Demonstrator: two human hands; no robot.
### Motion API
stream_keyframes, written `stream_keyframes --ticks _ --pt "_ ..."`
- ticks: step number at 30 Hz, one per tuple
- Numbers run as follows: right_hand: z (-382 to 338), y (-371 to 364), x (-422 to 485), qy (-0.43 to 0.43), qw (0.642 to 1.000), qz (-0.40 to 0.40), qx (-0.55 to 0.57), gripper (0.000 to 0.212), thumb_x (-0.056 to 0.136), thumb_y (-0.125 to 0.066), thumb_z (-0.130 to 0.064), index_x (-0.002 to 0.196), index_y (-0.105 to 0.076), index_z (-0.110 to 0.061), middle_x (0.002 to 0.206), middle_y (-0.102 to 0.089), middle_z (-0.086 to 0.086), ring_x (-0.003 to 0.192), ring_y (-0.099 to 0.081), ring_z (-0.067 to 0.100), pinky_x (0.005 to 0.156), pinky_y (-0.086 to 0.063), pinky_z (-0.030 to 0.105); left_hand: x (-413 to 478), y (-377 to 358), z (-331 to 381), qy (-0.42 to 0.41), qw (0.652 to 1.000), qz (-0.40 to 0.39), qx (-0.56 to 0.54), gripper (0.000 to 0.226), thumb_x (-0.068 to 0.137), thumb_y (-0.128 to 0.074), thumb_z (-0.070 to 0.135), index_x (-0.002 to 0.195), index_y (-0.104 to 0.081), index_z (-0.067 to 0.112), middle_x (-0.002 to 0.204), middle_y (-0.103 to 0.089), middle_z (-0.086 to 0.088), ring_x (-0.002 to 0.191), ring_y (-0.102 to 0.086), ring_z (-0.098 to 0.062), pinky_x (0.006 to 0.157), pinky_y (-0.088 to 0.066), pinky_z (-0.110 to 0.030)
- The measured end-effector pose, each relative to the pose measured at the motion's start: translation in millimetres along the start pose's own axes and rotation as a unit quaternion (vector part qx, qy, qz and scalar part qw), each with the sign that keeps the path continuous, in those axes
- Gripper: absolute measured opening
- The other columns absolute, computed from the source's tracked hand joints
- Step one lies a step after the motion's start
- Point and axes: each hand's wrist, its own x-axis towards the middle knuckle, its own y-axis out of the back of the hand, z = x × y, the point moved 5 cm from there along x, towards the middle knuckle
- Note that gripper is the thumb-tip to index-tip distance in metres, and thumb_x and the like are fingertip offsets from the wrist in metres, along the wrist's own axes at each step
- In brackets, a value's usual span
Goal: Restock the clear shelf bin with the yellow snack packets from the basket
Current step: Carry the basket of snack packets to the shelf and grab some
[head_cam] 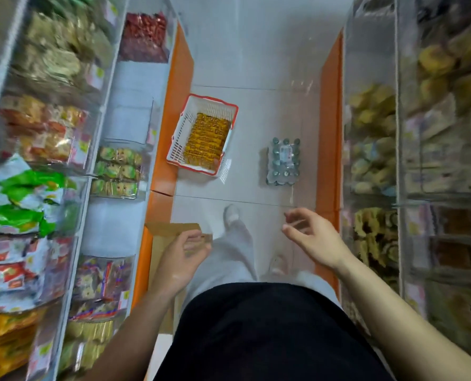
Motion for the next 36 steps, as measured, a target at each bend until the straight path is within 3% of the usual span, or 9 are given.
stream_keyframes --ticks 2,6,11,15,19,23,27,32,36 --pt "-14 2 42 -0.007 1.000 -0.002 -0.005 0.038 0.086 -0.063 -0.054 0.119 -0.061 -0.035 0.107 -0.065 -0.020 0.093 -0.064 0.002 0.084 -0.056 0.035 45 14 9 0.011 1.000 0.001 -0.010 0.032 0.090 -0.076 0.034 0.118 -0.059 0.035 0.113 -0.066 0.017 0.110 -0.064 -0.010 0.086 -0.049 -0.023" --pt "-33 18 91 -0.038 0.999 0.005 0.000 0.036 0.085 -0.063 -0.055 0.115 -0.061 -0.037 0.107 -0.066 -0.020 0.091 -0.065 0.002 0.081 -0.057 0.034 128 32 64 -0.003 1.000 -0.026 0.004 0.034 0.091 -0.074 0.033 0.121 -0.060 0.029 0.121 -0.066 0.009 0.110 -0.064 -0.013 0.097 -0.052 -0.037" --pt "-48 73 121 -0.081 0.995 0.058 0.012 0.022 0.087 -0.068 -0.044 0.107 -0.062 -0.036 0.104 -0.068 -0.019 0.090 -0.065 0.001 0.077 -0.052 0.025 198 23 183 -0.078 0.995 -0.053 0.021 0.033 0.088 -0.075 0.039 0.118 -0.061 0.035 0.113 -0.066 0.020 0.104 -0.065 -0.002 0.091 -0.052 -0.029" --pt "-46 123 162 -0.092 0.993 0.074 0.024 0.022 0.089 -0.069 -0.040 0.109 -0.063 -0.033 0.103 -0.067 -0.018 0.092 -0.064 0.001 0.082 -0.052 0.026 248 -8 266 -0.119 0.990 -0.076 0.028 0.033 0.089 -0.075 0.038 0.117 -0.059 0.037 0.112 -0.065 0.019 0.105 -0.064 -0.005 0.090 -0.051 -0.028" --pt "-46 177 227 -0.073 0.997 0.037 0.005 0.020 0.090 -0.068 -0.040 0.107 -0.060 -0.036 0.101 -0.067 -0.019 0.089 -0.061 -0.007 0.074 -0.045 0.008 290 -36 314 -0.102 0.993 -0.058 0.014 0.034 0.090 -0.074 0.038 0.119 -0.058 0.036 0.115 -0.064 0.017 0.106 -0.064 -0.007 0.089 -0.050 -0.028" --pt "-70 229 297 -0.027 0.999 -0.027 -0.031 0.019 0.086 -0.068 -0.042 0.104 -0.063 -0.036 0.096 -0.069 -0.020 0.086 -0.062 -0.009 0.076 -0.048 0.012 304 -42 328 -0.037 0.999 0.014 -0.036 0.033 0.091 -0.075 0.033 0.120 -0.060 0.030 0.119 -0.067 0.011 0.106 -0.064 -0.007 0.085 -0.046 -0.019" --pt "-115 251 359 0.023 0.992 -0.091 -0.079 0.020 0.088 -0.068 -0.041 0.106 -0.063 -0.034 0.096 -0.068 -0.018 0.083 -0.065 -0.001 0.076 -0.050 0.020 301 -34 321 0.028 0.993 0.071 -0.092 0.033 0.090 -0.076 0.027 0.121 -0.062 0.025 0.120 -0.069 0.003 0.107 -0.066 -0.014 0.093 -0.051 -0.029" --pt "-191 224 410 0.087 0.973 -0.163 -0.135 0.024 0.089 -0.068 -0.039 0.111 -0.064 -0.031 0.100 -0.068 -0.014 0.084 -0.064 0.004 0.081 -0.053 0.029 292 -3 297 0.077 0.973 0.144 -0.161 0.032 0.085 -0.079 0.039 0.111 -0.061 0.031 0.115 -0.070 0.003 0.104 -0.067 -0.019 0.088 -0.053 -0.033" --pt "-253 167 437 0.142 0.947 -0.208 -0.199 0.027 0.090 -0.066 -0.043 0.114 -0.062 -0.033 0.104 -0.066 -0.015 0.087 -0.063 0.003 0.073 -0.049 0.025 301 38 264 0.093 0.958 0.189 -0.196 0.023 0.083 -0.075 0.043 0.098 -0.059 0.042 0.107 -0.067 0.018 0.099 -0.066 -0.008 0.078 -0.049 -0.025"
